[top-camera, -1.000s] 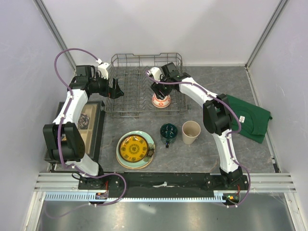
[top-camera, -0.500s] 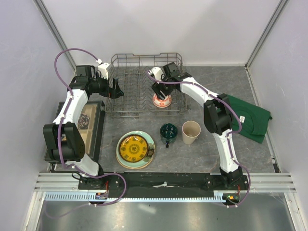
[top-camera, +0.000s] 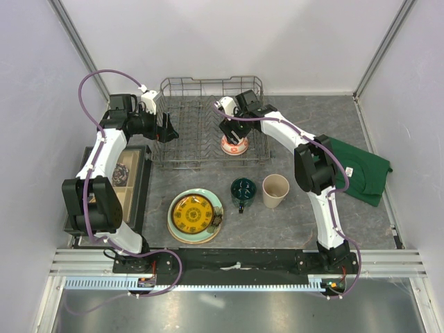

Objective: Unload the mixed dishes from the dish rack
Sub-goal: Pick up the bowl from the dish rack.

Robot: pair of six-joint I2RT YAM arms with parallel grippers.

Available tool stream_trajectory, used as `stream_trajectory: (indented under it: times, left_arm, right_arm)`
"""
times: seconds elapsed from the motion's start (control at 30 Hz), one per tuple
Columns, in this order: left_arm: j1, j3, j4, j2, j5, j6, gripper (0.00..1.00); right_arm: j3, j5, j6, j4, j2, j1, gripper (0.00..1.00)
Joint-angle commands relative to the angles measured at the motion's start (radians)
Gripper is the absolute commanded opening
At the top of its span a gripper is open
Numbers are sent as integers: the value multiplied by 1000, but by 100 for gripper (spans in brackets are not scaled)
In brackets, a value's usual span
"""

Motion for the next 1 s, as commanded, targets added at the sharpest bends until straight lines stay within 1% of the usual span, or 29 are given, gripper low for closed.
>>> stream_trajectory:
  times: [0.0, 0.23, 0.57, 0.67, 0.8, 0.87, 0.9, 0.97]
  left_arm:
    - [3, 3, 20, -9, 21, 29, 99]
    - [5, 2, 22, -6, 24, 29, 99]
    - [3, 2, 22, -7, 27, 28, 99]
    - [5, 2, 20, -9, 27, 28, 99]
    - [5, 3, 22, -7, 27, 28, 99]
    - [3, 2, 22, -6, 27, 28, 99]
    - [5, 2, 22, -7, 26, 28, 99]
    - [5, 2, 22, -7, 29, 29, 99]
  right_arm:
    - [-22, 33, 4, -30, -33, -12, 75]
    - [-33, 36, 4, -30, -34, -16, 70]
    - [-49, 46, 4, -31, -45, -19, 69]
    - [-53, 44, 2, -30, -46, -19, 65]
    - [-52, 40, 4, -31, -46, -19, 55]
    - [-49, 41, 6, -33, -50, -19, 52]
    - [-47, 44, 6, -33, -48, -19, 49]
    - [-44, 41, 6, -36, -48, -19, 46]
